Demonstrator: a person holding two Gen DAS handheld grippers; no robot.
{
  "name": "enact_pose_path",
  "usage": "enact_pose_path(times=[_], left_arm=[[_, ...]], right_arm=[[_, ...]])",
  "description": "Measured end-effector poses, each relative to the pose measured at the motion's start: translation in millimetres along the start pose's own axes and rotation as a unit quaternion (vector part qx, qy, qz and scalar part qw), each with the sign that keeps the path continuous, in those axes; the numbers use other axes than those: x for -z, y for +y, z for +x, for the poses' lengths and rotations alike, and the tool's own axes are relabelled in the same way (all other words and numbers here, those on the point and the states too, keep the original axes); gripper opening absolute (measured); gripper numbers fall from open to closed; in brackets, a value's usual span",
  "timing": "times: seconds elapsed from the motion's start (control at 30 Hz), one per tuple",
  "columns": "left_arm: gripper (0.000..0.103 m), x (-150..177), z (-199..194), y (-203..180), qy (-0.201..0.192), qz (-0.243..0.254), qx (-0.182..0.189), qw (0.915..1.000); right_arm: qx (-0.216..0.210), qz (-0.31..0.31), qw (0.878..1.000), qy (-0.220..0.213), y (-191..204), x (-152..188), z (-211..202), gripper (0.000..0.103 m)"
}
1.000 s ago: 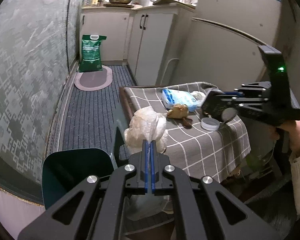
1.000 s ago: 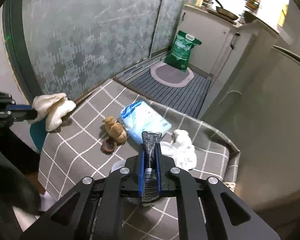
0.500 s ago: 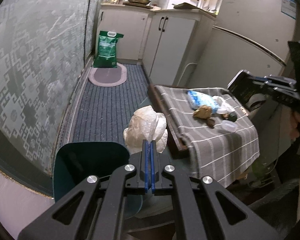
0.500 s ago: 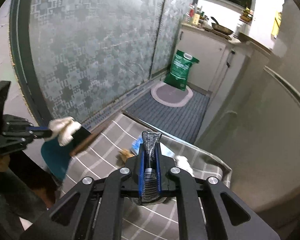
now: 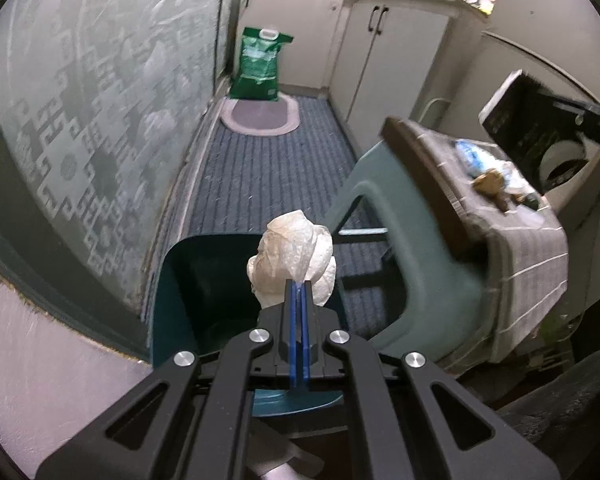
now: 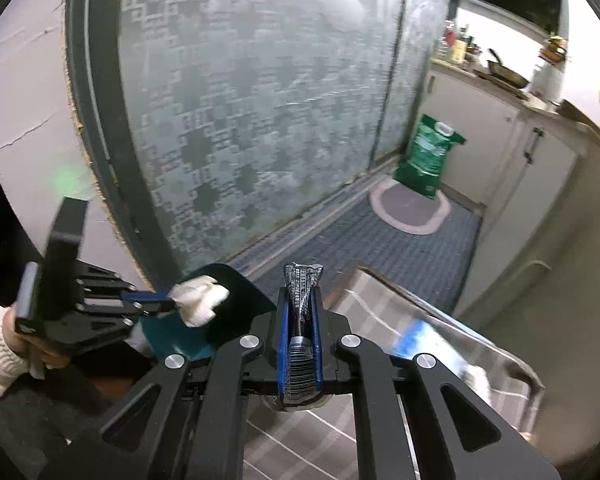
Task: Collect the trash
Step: 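Carry the tissue and wrapper with both tools over the teal trash bin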
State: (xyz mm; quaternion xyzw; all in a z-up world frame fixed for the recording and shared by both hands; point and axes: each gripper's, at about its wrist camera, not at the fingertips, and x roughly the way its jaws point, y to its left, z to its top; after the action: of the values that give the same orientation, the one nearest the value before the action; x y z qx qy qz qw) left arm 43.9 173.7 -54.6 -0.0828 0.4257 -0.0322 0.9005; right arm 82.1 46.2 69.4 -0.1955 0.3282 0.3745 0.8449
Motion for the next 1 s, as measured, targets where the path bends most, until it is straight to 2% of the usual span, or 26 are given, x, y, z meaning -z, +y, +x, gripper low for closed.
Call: enact_pose_path(times=[0.23,0.43,0.83,0.9,0.97,1.0], left_arm=[[0.003,16,18,24,0.034,-0.006,-0.014,0.9993],[0.003,27,32,34,0.06,0.001,-0.02,0.998],[0.003,40,53,43,0.095,0.008,-0.027,0.995],[0.01,39,53,42,0.092,0.009,-0.031,0.9952],[0.012,38,50,42,0.088,0.011,-0.034,0.9955],[0.022,38,48,41,0.085,0.01,-0.035,0.9957]], right_arm=[[-0.043,-0.012,0.999,0.027,41,-14,38,0.009],[-0.054,-0.015,0.997,0.06,67,-18,70,0.009],[-0.063,-0.002,0.991,0.115,86,-12,119,0.009],[-0.064,0.0,0.991,0.121,87,-11,126,0.009],[-0.064,0.004,0.99,0.126,90,-9,135,0.01],[-0.063,0.004,0.989,0.131,91,-7,140,0.009]])
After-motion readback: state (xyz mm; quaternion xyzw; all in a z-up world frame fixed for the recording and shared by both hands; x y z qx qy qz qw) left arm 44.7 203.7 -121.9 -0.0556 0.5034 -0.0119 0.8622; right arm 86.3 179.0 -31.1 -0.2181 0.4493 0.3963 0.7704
